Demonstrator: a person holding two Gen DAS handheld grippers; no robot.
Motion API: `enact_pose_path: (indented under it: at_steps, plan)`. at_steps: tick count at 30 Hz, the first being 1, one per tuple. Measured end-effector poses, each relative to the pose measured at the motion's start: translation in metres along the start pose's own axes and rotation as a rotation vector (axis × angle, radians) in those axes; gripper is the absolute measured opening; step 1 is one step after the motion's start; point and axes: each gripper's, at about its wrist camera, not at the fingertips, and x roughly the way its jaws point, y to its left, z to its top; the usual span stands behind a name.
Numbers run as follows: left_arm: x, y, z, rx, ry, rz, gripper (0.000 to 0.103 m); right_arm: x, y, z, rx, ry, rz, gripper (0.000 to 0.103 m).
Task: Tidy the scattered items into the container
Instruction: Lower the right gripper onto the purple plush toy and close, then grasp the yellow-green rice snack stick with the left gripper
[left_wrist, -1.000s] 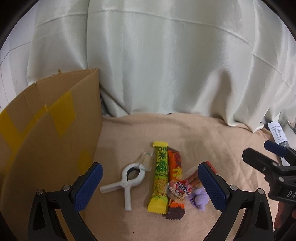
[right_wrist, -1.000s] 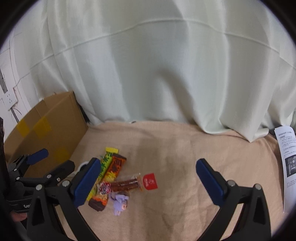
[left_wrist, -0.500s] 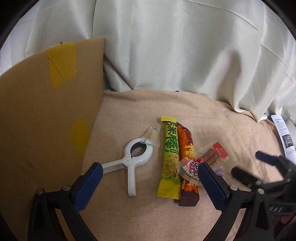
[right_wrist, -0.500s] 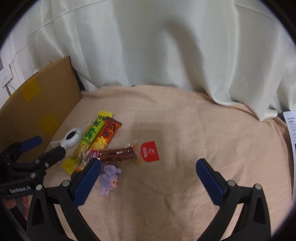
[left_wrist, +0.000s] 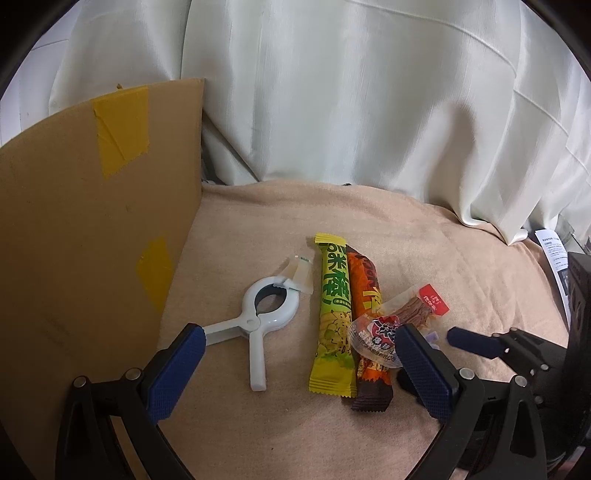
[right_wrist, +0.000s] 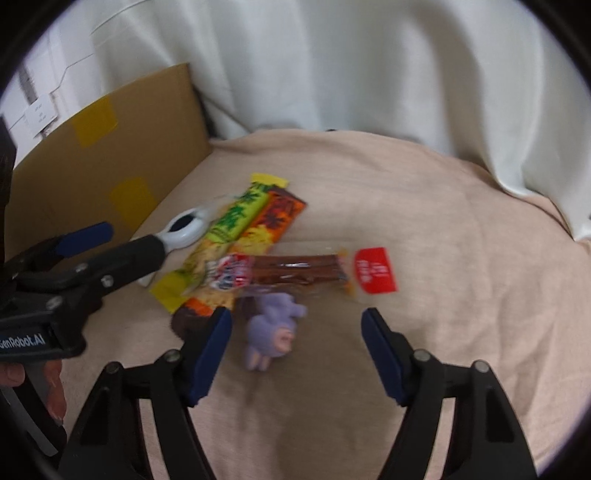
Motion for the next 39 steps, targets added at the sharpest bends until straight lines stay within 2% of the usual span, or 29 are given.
enact_pose_path:
  at_steps: [2,3,4,6,9,13,15,19,22,25,29,31,33,37,39]
  plan:
    - [0.001,0.000,0.000,0.004,0.000,-0.004,0.103,0.002,0.003,0.000,-0.004,0.005,0.012,0.075]
    - [0.001,0.000,-0.001,0.004,0.001,-0.005,0.103,0.004,0.005,-0.001,-0.010,0.009,0.018,0.064]
    - [0.002,-0.001,-0.001,0.004,0.001,-0.009,0.103,0.007,0.006,-0.001,-0.014,0.021,0.020,0.046]
    - [0.002,-0.002,-0.001,0.006,-0.002,-0.014,0.103,0.009,0.005,-0.001,-0.022,0.025,-0.002,0.029]
    - [0.006,-0.005,0.001,0.013,-0.005,-0.026,0.103,0.002,-0.001,0.001,0.006,0.015,0.039,0.029]
    - [0.014,-0.014,0.003,0.057,-0.008,0.004,0.103,-0.007,-0.015,0.006,0.012,0.000,-0.021,0.029]
    - [0.017,-0.014,0.006,0.047,-0.019,0.027,0.103,-0.011,-0.027,0.008,0.041,-0.007,-0.036,0.029]
    - [0.025,-0.018,0.016,0.049,-0.030,0.023,0.102,-0.017,-0.049,0.010,0.090,-0.017,-0.068,0.029]
    - [0.033,-0.017,0.020,0.048,-0.014,0.020,0.086,-0.018,-0.056,0.011,0.106,-0.022,-0.072,0.029]
    - [0.042,-0.018,0.020,0.062,0.008,0.022,0.083,-0.018,-0.060,0.013,0.111,-0.026,-0.070,0.029]
    - [0.051,-0.028,0.019,0.109,0.026,0.023,0.068,-0.021,-0.065,0.013,0.118,-0.031,-0.064,0.029]
    - [0.054,-0.032,0.017,0.126,0.027,0.054,0.066,-0.019,-0.067,0.014,0.121,-0.024,-0.061,0.029]
    - [0.055,-0.031,0.018,0.115,0.027,0.067,0.060,-0.019,-0.068,0.013,0.122,-0.021,-0.059,0.029]
    - [0.052,-0.027,0.021,0.102,0.024,0.057,0.060,-0.022,-0.073,0.011,0.132,-0.025,-0.062,0.029]
    - [0.059,-0.028,0.019,0.132,0.061,0.041,0.060,-0.023,-0.076,0.011,0.137,-0.025,-0.063,0.030]
